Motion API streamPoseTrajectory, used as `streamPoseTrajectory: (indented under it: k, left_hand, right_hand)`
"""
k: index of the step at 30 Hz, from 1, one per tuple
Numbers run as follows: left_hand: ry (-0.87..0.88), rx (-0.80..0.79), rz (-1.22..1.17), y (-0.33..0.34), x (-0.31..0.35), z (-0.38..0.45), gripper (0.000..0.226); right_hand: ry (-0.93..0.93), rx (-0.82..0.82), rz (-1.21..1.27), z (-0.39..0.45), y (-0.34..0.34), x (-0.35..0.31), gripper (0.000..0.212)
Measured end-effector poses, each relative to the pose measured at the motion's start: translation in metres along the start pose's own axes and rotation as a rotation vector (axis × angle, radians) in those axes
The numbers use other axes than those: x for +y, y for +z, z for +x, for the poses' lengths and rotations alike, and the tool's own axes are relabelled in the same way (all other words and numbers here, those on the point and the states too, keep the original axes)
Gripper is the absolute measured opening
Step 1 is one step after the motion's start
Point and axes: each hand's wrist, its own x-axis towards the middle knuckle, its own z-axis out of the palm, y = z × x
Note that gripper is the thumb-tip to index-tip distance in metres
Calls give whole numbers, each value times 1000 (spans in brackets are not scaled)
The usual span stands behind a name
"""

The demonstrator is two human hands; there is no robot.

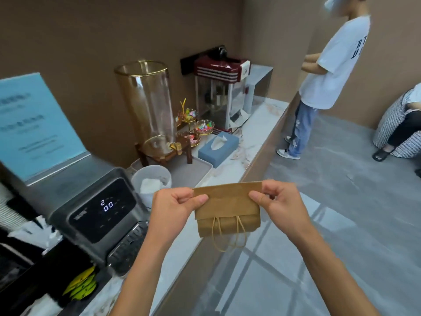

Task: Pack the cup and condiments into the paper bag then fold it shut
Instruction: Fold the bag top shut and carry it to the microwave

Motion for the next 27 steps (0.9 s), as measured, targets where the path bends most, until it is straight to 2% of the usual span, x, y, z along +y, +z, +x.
streamPoseTrajectory:
  k: [3, 7, 12, 16, 19, 24, 27]
  left_hand:
    - [-14, -7, 4, 30, 1, 21, 45]
    - [-10, -31, 14, 61, 3, 49, 53]
    - [-23, -45, 65, 95, 2, 98, 46]
    - [-20, -73, 47, 126, -10, 154, 51]
    - [-31, -54, 57, 147, -19, 203, 39]
    - [-11, -56, 94, 178, -32, 298, 46]
    - [-28, -54, 99, 192, -35, 354, 36]
  right_hand:
    - [38, 0, 57, 16, -26, 16, 18]
    - [80, 18, 91, 40, -51, 36, 43]
    - [132, 23, 122, 87, -73, 65, 41]
    - [139, 40, 174, 140, -87, 94, 18]
    - [160, 43, 180, 190, -95, 118, 12]
    - [192, 32, 197, 285, -108, 148, 24]
    - [213, 36, 194, 340, -115, 162, 23]
